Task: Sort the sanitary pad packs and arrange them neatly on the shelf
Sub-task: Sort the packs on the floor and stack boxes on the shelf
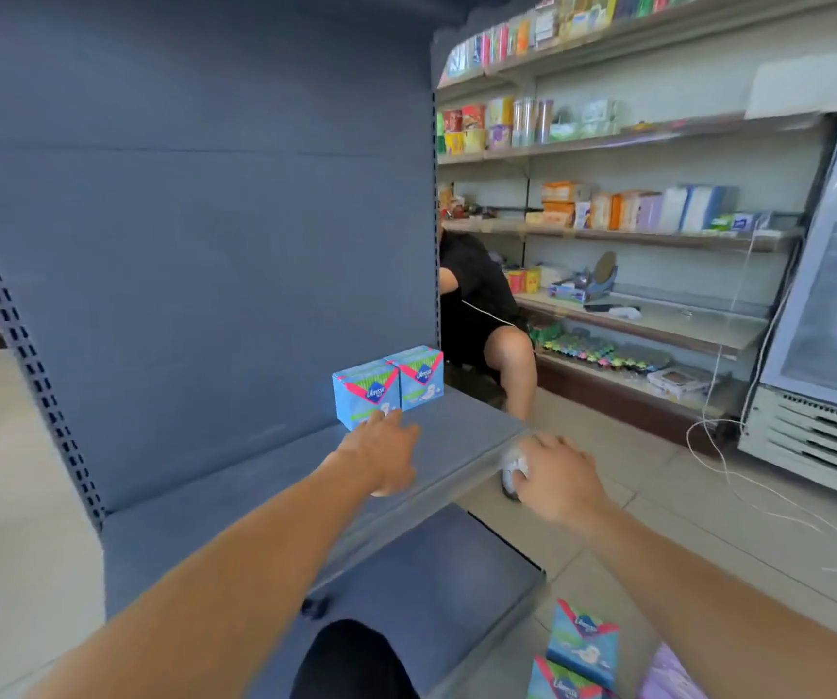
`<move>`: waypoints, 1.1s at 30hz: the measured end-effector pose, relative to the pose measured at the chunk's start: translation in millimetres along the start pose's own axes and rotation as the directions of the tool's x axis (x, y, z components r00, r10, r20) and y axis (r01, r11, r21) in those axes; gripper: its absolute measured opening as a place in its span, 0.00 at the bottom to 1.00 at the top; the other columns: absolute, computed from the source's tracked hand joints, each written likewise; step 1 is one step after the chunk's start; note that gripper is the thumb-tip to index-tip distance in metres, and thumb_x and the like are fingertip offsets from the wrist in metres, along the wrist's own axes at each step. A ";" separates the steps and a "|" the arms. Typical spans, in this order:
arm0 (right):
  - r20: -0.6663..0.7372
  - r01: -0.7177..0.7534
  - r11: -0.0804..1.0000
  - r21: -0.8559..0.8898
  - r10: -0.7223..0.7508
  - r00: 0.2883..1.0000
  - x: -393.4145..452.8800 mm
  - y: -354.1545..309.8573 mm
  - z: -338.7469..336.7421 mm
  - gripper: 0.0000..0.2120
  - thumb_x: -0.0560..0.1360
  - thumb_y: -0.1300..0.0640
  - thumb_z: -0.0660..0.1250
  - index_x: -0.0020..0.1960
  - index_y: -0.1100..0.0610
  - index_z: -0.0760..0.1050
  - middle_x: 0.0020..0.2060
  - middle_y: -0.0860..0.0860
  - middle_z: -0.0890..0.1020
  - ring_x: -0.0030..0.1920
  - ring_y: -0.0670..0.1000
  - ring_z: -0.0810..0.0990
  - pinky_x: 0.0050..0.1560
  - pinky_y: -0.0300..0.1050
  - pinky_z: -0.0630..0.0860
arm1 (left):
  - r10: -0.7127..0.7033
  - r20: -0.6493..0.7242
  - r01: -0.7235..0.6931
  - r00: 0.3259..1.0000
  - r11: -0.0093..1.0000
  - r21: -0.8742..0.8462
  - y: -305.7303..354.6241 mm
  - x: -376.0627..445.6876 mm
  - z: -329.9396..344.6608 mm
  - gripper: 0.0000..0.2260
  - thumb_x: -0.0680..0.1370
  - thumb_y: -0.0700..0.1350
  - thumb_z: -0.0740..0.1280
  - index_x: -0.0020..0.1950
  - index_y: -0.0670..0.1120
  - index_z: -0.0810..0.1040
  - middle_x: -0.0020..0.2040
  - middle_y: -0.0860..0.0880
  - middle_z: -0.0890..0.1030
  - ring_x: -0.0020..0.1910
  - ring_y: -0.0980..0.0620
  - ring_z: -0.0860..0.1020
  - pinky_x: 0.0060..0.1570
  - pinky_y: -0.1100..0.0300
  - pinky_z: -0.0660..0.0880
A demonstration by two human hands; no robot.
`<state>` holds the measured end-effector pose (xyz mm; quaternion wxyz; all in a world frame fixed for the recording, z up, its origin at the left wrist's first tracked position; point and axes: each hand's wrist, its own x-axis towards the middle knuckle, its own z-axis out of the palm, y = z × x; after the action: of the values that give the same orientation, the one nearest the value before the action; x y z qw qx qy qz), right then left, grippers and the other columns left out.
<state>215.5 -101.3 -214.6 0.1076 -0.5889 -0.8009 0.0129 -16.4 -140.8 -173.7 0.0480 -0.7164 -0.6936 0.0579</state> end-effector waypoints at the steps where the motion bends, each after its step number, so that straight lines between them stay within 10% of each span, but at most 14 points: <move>1: -0.007 0.018 1.000 0.008 -0.018 1.000 6.6 -8.2 -11.3 0.22 0.79 0.49 0.57 0.72 0.50 0.66 0.70 0.51 0.69 0.69 0.57 0.67 0.65 0.54 0.68 | -0.027 -0.010 0.027 1.000 1.000 0.013 -14.3 -7.1 -12.4 0.25 0.78 0.51 0.62 0.74 0.48 0.63 0.76 0.44 0.58 0.73 0.41 0.59 0.65 0.44 0.70; 12: -0.071 0.111 0.993 0.040 -0.108 0.992 -3.8 -90.4 -59.1 0.24 0.77 0.48 0.59 0.72 0.52 0.67 0.68 0.53 0.71 0.67 0.59 0.68 0.63 0.54 0.71 | -0.190 -0.001 0.189 0.982 0.977 0.102 -87.9 -95.9 -59.8 0.23 0.79 0.52 0.60 0.73 0.47 0.65 0.70 0.45 0.66 0.70 0.42 0.64 0.63 0.47 0.71; 33: -0.041 0.093 0.995 0.044 -0.091 0.995 54.2 -102.5 -38.1 0.23 0.76 0.49 0.61 0.71 0.51 0.68 0.66 0.53 0.73 0.66 0.58 0.70 0.61 0.53 0.72 | -0.160 0.032 0.162 0.987 0.982 -0.096 -91.0 -25.2 -0.3 0.21 0.78 0.49 0.61 0.70 0.46 0.66 0.66 0.45 0.69 0.65 0.43 0.67 0.56 0.48 0.75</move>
<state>110.9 -85.4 -153.7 0.1369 -0.5490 -0.8244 0.0148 -107.1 -162.9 -159.4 0.0088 -0.6587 -0.7518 0.0284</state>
